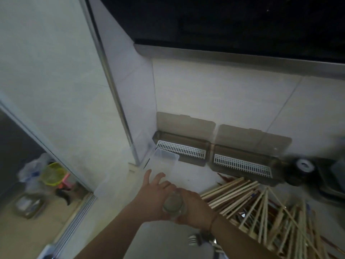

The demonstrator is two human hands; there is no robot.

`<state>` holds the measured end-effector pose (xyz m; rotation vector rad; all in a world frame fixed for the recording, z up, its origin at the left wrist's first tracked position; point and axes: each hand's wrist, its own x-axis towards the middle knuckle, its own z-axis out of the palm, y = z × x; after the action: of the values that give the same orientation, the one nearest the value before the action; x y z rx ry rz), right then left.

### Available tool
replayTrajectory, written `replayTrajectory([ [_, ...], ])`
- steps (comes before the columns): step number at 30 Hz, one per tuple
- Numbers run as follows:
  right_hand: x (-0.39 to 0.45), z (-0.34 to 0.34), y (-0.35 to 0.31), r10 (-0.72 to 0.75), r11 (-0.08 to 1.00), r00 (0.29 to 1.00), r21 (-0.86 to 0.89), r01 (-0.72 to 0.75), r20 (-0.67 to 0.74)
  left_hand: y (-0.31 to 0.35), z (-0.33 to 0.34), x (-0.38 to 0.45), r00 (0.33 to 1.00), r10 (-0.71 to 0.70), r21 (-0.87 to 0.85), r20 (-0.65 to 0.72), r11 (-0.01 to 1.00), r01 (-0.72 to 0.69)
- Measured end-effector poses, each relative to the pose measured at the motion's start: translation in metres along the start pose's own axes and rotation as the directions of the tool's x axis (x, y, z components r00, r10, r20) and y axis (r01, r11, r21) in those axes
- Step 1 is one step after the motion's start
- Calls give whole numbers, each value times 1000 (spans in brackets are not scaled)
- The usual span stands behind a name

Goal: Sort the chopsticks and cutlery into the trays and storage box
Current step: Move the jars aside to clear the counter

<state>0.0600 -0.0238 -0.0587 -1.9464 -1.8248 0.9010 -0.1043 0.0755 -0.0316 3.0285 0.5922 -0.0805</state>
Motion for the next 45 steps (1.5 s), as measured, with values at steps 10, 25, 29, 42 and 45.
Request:
replayTrajectory([
  [10, -21, -2, 6, -3, 977, 984, 210, 42, -180, 12, -1, 16, 984, -64, -206, -165, 978, 29],
  [25, -153, -60, 78, 321, 916, 694, 399, -54, -644, 154, -16, 124, 979, -19, -827, -202, 539, -160],
  [29, -207, -69, 124, 439, 898, 520, 373, -233, -733, 205, 7, 157, 991, 75, -738, -106, 663, -129],
  [42, -327, -100, 257, 704, 629, -54, 657, -416, -708, 324, 57, 185, 995, 93, -331, 27, 940, -79],
  [45, -329, -99, 273, 722, 618, -77, 691, -375, -688, 331, 64, 187, 997, 64, -326, 42, 944, -47],
])
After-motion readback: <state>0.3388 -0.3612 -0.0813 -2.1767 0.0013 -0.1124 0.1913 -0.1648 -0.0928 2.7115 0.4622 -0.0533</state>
